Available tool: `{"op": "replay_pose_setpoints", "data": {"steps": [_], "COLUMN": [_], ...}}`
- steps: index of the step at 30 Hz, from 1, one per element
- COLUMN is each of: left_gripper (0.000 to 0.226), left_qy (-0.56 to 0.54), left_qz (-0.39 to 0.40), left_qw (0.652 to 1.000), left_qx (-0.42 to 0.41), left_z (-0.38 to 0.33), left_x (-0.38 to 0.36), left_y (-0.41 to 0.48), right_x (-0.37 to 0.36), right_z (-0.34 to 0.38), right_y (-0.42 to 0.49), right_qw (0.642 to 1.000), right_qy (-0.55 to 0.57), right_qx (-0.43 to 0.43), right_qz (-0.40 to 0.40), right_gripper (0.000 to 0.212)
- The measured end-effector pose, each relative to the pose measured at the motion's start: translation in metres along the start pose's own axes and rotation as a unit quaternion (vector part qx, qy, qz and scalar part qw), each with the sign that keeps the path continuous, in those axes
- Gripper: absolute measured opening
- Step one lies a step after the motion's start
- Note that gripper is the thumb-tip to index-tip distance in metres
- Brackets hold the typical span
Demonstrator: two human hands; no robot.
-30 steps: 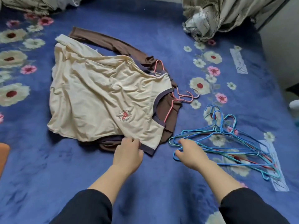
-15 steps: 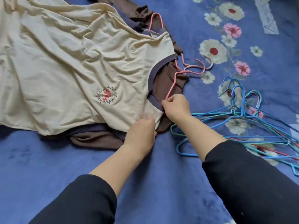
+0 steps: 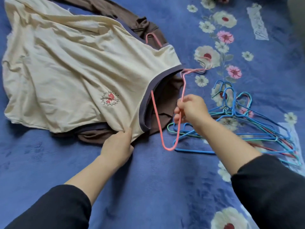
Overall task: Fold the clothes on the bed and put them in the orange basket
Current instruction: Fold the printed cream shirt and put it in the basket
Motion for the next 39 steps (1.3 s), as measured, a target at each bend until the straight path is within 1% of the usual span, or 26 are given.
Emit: {"op": "replay_pose_setpoints", "data": {"steps": [2, 4, 5, 7, 8, 10, 11, 12, 14, 16, 18, 19, 21, 23, 24, 25, 27, 28, 29, 31, 32, 33, 35, 37, 38, 39], "left_gripper": [0.031, 0.033, 0.027, 0.018, 0.017, 0.016, 0.015, 0.014, 0.012, 0.008, 0.014, 0.017, 0.014, 0.008, 0.01, 0.011, 0.012, 0.011, 0.01, 0.005, 0.005, 0.002, 0.012, 0.016, 0.021, 0.029], "left_qy": [0.001, 0.004, 0.006, 0.015, 0.012, -0.024, -0.045, -0.065, -0.105, -0.167, -0.252, -0.295, -0.37, -0.452, -0.485, -0.494, -0.457, -0.446, -0.46, -0.528, -0.559, -0.575, -0.598, -0.615, -0.612, -0.595], "left_qz": [-0.002, 0.005, 0.007, -0.002, -0.026, -0.079, -0.095, -0.102, -0.105, -0.14, -0.181, -0.193, -0.189, -0.15, -0.119, -0.091, -0.037, -0.012, 0.019, 0.091, 0.124, 0.143, 0.159, 0.154, 0.151, 0.138], "left_qw": [1.0, 1.0, 0.999, 0.999, 0.999, 0.996, 0.991, 0.987, 0.982, 0.973, 0.951, 0.936, 0.907, 0.877, 0.864, 0.863, 0.888, 0.895, 0.888, 0.844, 0.82, 0.806, 0.784, 0.772, 0.775, 0.79], "left_qx": [0.008, 0.028, 0.039, 0.049, 0.035, -0.039, -0.078, -0.103, -0.113, -0.079, -0.016, 0.02, 0.068, 0.069, 0.064, 0.052, 0.029, 0.022, 0.016, 0.003, -0.007, -0.019, -0.043, -0.048, -0.052, -0.054], "left_z": [-0.006, -0.01, -0.011, -0.01, -0.012, -0.022, -0.029, -0.032, -0.037, -0.035, -0.024, -0.017, -0.006, -0.005, -0.01, -0.012, -0.019, -0.021, -0.021, -0.021, -0.023, -0.021, -0.019, -0.01, -0.004, 0.007], "left_x": [0.0, 0.001, 0.003, 0.01, 0.016, 0.027, 0.03, 0.031, 0.034, 0.041, 0.05, 0.051, 0.051, 0.055, 0.058, 0.065, 0.079, 0.087, 0.093, 0.115, 0.127, 0.144, 0.173, 0.203, 0.215, 0.232], "left_y": [-0.001, -0.002, -0.001, 0.0, 0.002, 0.004, 0.003, 0.002, 0.003, 0.003, 0.006, 0.007, 0.008, 0.002, -0.002, -0.009, -0.022, -0.029, -0.036, -0.057, -0.068, -0.083, -0.104, -0.127, -0.133, -0.143], "right_x": [0.024, 0.067, 0.097, 0.154, 0.183, 0.228, 0.244, 0.257, 0.274, 0.275, 0.251, 0.23, 0.176, 0.11, 0.079, 0.045, -0.009, -0.033, -0.051, -0.077, -0.081, -0.087, -0.079, -0.071, -0.066, -0.064], "right_z": [-0.026, -0.051, -0.06, -0.069, -0.071, -0.067, -0.064, -0.062, -0.06, -0.059, -0.059, -0.056, -0.047, -0.037, -0.033, -0.027, -0.018, -0.012, -0.006, 0.011, 0.014, 0.018, 0.012, 0.023, 0.036, 0.058], "right_y": [-0.014, -0.019, -0.017, -0.017, -0.022, -0.031, -0.035, -0.035, -0.031, -0.025, -0.015, -0.011, -0.009, -0.013, -0.019, -0.026, -0.037, -0.041, -0.043, -0.047, -0.047, -0.051, -0.054, -0.073, -0.082, -0.096], "right_qw": [0.996, 0.972, 0.941, 0.844, 0.8, 0.728, 0.708, 0.703, 0.714, 0.757, 0.801, 0.816, 0.841, 0.868, 0.873, 0.871, 0.855, 0.849, 0.85, 0.867, 0.877, 0.89, 0.921, 0.939, 0.945, 0.951], "right_qy": [-0.074, -0.229, -0.336, -0.533, -0.592, -0.669, -0.684, -0.684, -0.662, -0.595, -0.532, -0.516, -0.486, -0.451, -0.446, -0.447, -0.471, -0.479, -0.475, -0.45, -0.438, -0.423, -0.371, -0.323, -0.297, -0.267], "right_qx": [-0.026, -0.037, -0.031, -0.038, -0.053, -0.083, -0.096, -0.103, -0.109, -0.111, -0.088, -0.058, 0.031, 0.117, 0.148, 0.178, 0.209, 0.217, 0.219, 0.198, 0.174, 0.142, 0.079, 0.077, 0.099, 0.119], "right_qz": [0.037, 0.03, 0.01, -0.041, -0.075, -0.127, -0.147, -0.165, -0.2, -0.245, -0.258, -0.255, -0.234, -0.173, -0.133, -0.096, -0.056, -0.054, -0.06, -0.081, -0.09, -0.093, -0.094, -0.091, -0.095, -0.097], "right_gripper": [0.021, 0.025, 0.028, 0.025, 0.019, 0.014, 0.019, 0.025, 0.03, 0.033, 0.039, 0.043, 0.046, 0.057, 0.07, 0.086, 0.112, 0.117, 0.118, 0.109, 0.102, 0.093, 0.071, 0.051, 0.047, 0.037]}}
Point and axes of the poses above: each hand's wrist, its own y-axis towards the middle knuckle, its own x-axis out of the back of the hand, z = x × y, the point moved 8 cm from there along y, towards the middle knuckle, and after that the axes turned 1 degree about z, right-handed, at the moved point
